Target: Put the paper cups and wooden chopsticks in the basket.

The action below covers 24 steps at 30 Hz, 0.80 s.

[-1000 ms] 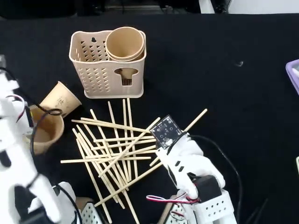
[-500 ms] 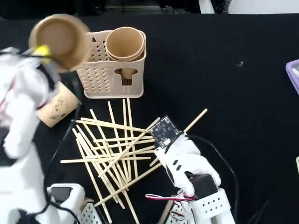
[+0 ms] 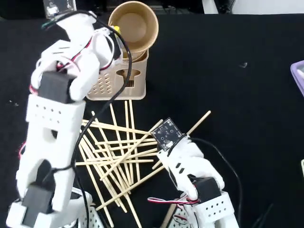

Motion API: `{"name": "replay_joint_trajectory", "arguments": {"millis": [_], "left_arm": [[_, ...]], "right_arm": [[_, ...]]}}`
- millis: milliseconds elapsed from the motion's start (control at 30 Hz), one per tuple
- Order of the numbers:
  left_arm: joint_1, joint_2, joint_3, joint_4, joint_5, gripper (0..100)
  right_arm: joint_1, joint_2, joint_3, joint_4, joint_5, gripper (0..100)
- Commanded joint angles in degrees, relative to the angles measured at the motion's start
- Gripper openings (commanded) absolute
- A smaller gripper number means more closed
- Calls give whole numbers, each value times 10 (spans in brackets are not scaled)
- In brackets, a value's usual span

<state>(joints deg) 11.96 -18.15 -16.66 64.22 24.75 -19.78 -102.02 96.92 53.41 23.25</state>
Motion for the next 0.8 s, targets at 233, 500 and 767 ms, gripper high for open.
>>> {"name": "replay_joint_trajectory", "arguments": {"millis": [233, 500, 767], "left_arm": [[-34, 17, -21, 26, 41, 30], [-30, 22, 22, 12, 41, 33], [-29, 86, -1, 0, 41, 62]], "right_arm": [[9, -7, -1, -18, 0, 11], [9, -7, -1, -18, 0, 11], [9, -7, -1, -18, 0, 11]]}}
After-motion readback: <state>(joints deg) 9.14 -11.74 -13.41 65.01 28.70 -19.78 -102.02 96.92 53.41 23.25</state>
